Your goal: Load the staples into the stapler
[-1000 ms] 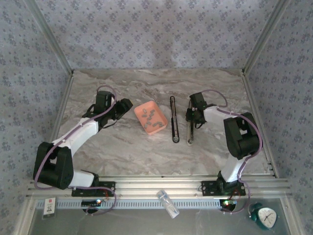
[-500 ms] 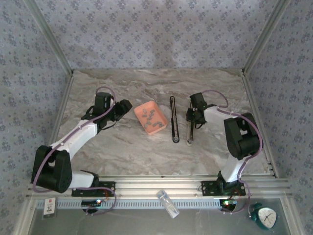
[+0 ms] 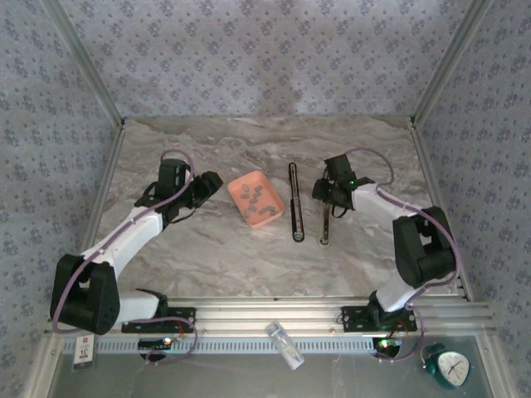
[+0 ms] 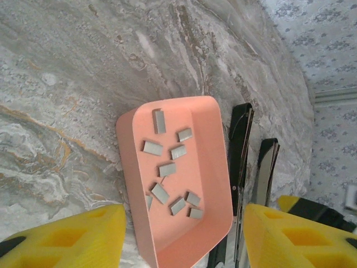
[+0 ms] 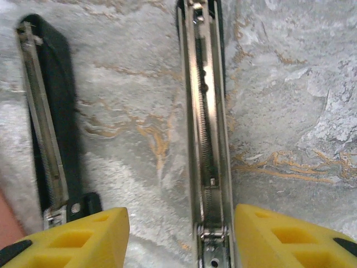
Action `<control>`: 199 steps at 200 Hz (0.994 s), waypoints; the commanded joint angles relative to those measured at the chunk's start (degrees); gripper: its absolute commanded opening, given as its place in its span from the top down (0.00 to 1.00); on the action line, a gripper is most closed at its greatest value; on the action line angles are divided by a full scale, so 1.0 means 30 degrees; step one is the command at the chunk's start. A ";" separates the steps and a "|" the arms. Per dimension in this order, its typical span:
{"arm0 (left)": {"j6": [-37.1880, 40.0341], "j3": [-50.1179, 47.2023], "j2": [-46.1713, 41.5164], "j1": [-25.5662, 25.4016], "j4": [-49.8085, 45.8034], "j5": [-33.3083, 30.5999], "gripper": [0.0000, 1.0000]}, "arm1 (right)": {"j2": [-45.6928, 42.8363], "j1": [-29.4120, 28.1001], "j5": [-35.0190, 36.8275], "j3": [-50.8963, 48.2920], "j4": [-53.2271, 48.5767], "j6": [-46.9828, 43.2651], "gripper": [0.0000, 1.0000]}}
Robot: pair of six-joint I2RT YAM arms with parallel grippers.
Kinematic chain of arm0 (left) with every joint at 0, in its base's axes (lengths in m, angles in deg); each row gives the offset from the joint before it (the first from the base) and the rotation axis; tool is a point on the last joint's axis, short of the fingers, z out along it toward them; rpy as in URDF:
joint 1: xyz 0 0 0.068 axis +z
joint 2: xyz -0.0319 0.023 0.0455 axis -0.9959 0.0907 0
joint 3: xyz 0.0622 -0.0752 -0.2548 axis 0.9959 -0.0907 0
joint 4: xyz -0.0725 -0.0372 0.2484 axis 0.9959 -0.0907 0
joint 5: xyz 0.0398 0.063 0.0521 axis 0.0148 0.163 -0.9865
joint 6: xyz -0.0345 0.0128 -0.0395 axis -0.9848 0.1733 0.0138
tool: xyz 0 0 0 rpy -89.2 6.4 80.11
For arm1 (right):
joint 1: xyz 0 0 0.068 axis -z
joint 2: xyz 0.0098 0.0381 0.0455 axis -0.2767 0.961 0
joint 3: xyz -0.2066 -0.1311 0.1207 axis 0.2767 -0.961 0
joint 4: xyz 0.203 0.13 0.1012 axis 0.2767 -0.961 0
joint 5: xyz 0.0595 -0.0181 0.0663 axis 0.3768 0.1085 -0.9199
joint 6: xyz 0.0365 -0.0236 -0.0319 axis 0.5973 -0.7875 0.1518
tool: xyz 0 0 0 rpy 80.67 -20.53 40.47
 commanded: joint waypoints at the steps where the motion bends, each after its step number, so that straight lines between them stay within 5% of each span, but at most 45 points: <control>1: 0.0509 -0.0223 -0.0621 0.0033 -0.0692 -0.0181 0.42 | -0.1458 -0.0397 0.0054 -0.0517 -0.0857 0.0162 0.45; 97: 0.0867 -0.0536 0.0057 -0.0927 -0.1698 -0.0504 0.42 | -0.4972 -0.3473 -0.1123 -0.2550 -0.1005 0.3131 0.45; 199: 0.1181 -0.0092 0.1677 -0.1462 -0.2263 -0.0889 0.43 | -0.4393 -0.5038 -0.2509 -0.2200 0.0548 0.2720 0.46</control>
